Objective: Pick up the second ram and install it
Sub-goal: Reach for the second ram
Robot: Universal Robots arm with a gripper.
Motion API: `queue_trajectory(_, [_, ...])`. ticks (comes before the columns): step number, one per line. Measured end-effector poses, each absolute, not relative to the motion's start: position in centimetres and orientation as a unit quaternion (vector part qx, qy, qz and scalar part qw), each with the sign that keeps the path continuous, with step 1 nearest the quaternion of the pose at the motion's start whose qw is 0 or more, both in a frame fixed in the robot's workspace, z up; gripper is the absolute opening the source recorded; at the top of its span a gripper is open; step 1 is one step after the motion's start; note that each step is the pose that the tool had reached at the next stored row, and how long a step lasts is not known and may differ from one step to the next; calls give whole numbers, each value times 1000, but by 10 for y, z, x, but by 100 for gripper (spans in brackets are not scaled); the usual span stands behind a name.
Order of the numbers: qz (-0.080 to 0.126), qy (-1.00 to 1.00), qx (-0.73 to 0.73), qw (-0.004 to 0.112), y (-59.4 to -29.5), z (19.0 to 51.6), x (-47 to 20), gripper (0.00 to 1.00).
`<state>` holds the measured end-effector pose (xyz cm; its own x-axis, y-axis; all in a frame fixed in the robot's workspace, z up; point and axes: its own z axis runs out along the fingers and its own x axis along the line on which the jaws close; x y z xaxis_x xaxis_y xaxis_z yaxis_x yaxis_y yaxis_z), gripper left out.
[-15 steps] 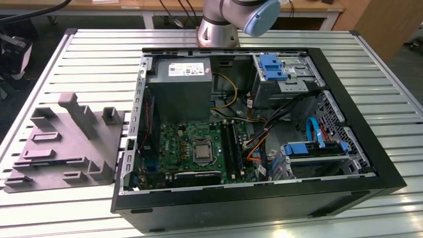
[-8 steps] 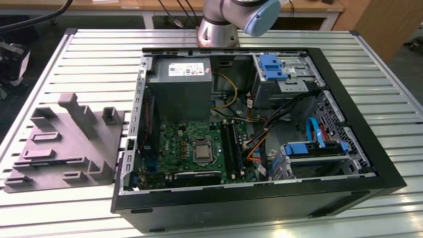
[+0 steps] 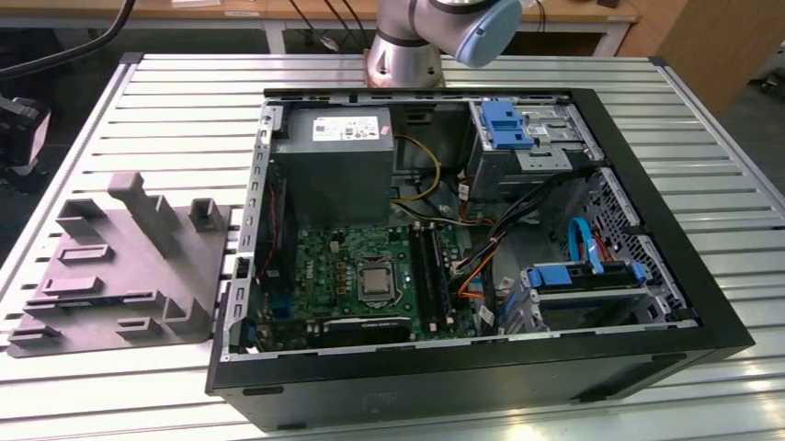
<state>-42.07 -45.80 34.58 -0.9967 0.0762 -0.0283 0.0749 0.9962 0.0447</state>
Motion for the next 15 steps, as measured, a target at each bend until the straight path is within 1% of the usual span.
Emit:
queue_trajectory(6, [22,999,38,15,-466,341,-421,10])
queue_trajectory(15, [22,999,38,15,-468,339,-422,10])
